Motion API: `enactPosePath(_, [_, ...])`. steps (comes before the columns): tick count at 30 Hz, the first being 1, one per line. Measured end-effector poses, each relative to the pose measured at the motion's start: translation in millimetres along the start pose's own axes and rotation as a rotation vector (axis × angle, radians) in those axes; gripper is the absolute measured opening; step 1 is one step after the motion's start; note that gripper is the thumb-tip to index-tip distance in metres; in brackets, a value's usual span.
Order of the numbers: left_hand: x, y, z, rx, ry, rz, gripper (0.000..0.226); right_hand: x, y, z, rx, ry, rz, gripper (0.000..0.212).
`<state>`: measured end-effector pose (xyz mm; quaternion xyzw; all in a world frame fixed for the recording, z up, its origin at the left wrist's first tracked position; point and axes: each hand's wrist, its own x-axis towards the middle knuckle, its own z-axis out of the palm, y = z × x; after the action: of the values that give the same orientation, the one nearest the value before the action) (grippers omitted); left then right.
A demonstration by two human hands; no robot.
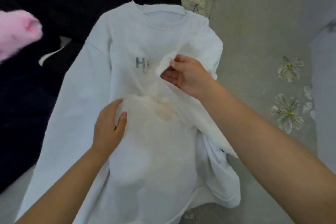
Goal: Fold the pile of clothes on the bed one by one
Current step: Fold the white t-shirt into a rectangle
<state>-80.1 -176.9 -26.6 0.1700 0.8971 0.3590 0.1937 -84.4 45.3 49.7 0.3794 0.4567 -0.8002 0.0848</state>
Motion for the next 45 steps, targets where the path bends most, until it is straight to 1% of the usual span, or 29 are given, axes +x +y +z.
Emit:
enactPosePath(1, [-12.3,-7.2,-6.2,0.002,0.005,-0.029,0.045,8.6,2.0,5.6,-0.015,0.020,-0.018,0.017])
enactPosePath(2, [-21.6,-14.1,-10.3,0.001,0.002,-0.060,0.048,13.9,5.2,6.7,-0.188,0.083,-0.061,0.024])
enactPosePath(5, [-34.9,-24.0,-11.9,0.036,-0.052,-0.078,0.052,9.0,29.3,-20.9,-1.014,0.321,-0.281,0.038])
enactPosePath(7, [-36.2,-29.2,-0.4,0.177,-0.099,0.049,0.059,-5.2,50.7,-47.8,-1.382,0.341,-0.244,0.056])
enactPosePath(9, [-31.8,-31.6,14.4,0.333,-0.203,0.115,0.083,-21.4,71.4,-69.6,-1.606,0.317,-0.085,0.079])
enactPosePath(10, [-30.1,-34.5,22.3,0.394,-0.243,0.102,0.094,-28.0,79.6,-76.3,-1.640,0.314,-0.036,0.082])
enactPosePath(11, [-29.1,-38.9,30.6,0.441,-0.275,0.077,0.100,-31.9,86.5,-80.3,-1.661,0.316,-0.020,0.076])
enactPosePath(12, [-29.1,-44.2,39.2,0.482,-0.282,0.060,0.100,-34.1,91.3,-82.2,-1.686,0.328,-0.041,0.062])
enactPosePath(14, [-28.0,-51.1,51.1,0.531,-0.282,0.038,0.092,-34.9,93.4,-80.4,-1.716,0.369,-0.107,0.028])
enactPosePath(16, [-24.2,-51.9,50.1,0.519,-0.291,0.028,0.078,-37.8,85.1,-73.2,-1.648,0.354,-0.129,0.022])
enactPosePath(18, [-20.9,-49.6,40.0,0.378,-0.272,0.038,0.059,-42.8,69.0,-54.6,-1.342,0.326,-0.186,0.021])
enactPosePath(20, [-23.0,-41.0,19.9,0.116,-0.158,-0.010,0.048,-42.9,48.5,-24.0,-1.003,0.330,-0.307,0.013])
enactPosePath(21, [-24.6,-37.7,8.8,0.027,-0.087,-0.049,0.046,-39.1,38.5,-6.0,-0.840,0.259,-0.327,0.011])
enactPosePath(23, [-24.4,-35.6,-12.3,-0.028,0.034,-0.095,0.042,-24.7,25.4,29.5,-0.447,-0.056,-0.241,0.026])
enactPosePath(24, [-23.6,-35.7,-20.8,-0.033,0.081,-0.102,0.041,-15.1,22.3,44.8,-0.300,-0.172,-0.161,0.036])
enactPosePath(25, [-21.9,-35.4,-27.6,-0.036,0.122,-0.111,0.042,-5.6,20.1,57.4,-0.260,-0.214,-0.126,0.043])
enactPosePath(26, [-20.3,-35.0,-32.2,-0.037,0.159,-0.125,0.044,1.5,19.3,65.5,-0.321,-0.188,-0.145,0.043])
enactPosePath(27, [-18.9,-33.9,-34.6,-0.032,0.192,-0.145,0.046,7.6,21.4,66.4,-0.450,-0.092,-0.211,0.040])
enactPosePath(29, [-14.8,-28.0,-34.4,-0.012,0.254,-0.147,0.047,13.7,31.2,46.8,-0.788,0.159,-0.408,0.031])
enactPosePath(31, [-7.0,-18.1,-29.3,0.046,0.264,-0.052,0.044,12.4,46.7,8.5,-1.157,0.320,-0.572,0.033])
enactPosePath(32, [-0.8,-12.6,-25.2,0.098,0.245,0.019,0.044,10.3,55.0,-14.2,-1.351,0.358,-0.569,0.042])
enactPosePath(34, [14.5,-1.8,-15.0,0.241,0.195,0.153,0.048,9.2,67.8,-52.7,-1.671,0.425,-0.369,0.064])
enactPosePath(35, [24.3,4.5,-10.3,0.324,0.179,0.204,0.053,9.5,70.2,-64.3,-1.765,0.472,-0.278,0.068])
enactPosePath(36, [34.6,11.6,-6.9,0.417,0.154,0.231,0.062,10.5,69.1,-70.4,-1.815,0.520,-0.264,0.067])
enactPosePath(37, [45.3,18.8,-4.0,0.500,0.121,0.239,0.074,14.1,66.1,-74.9,-1.842,0.551,-0.335,0.061])
enactPosePath(38, [55.2,26.0,-1.5,0.562,0.099,0.237,0.082,19.0,63.4,-79.6,-1.865,0.568,-0.466,0.051])
enactPosePath(40, [72.3,39.7,2.1,0.616,0.067,0.254,0.083,25.0,52.5,-85.6,-1.923,0.622,-0.764,0.033])
enactPosePath(43, [99.3,65.8,22.4,0.644,0.013,0.364,0.068,18.8,35.6,-129.0,-1.838,0.705,-0.787,0.020])
enactPosePath(45, [105.0,67.4,20.3,0.650,0.012,0.375,0.057,11.9,36.7,-153.3,-1.810,0.742,-0.672,0.018])
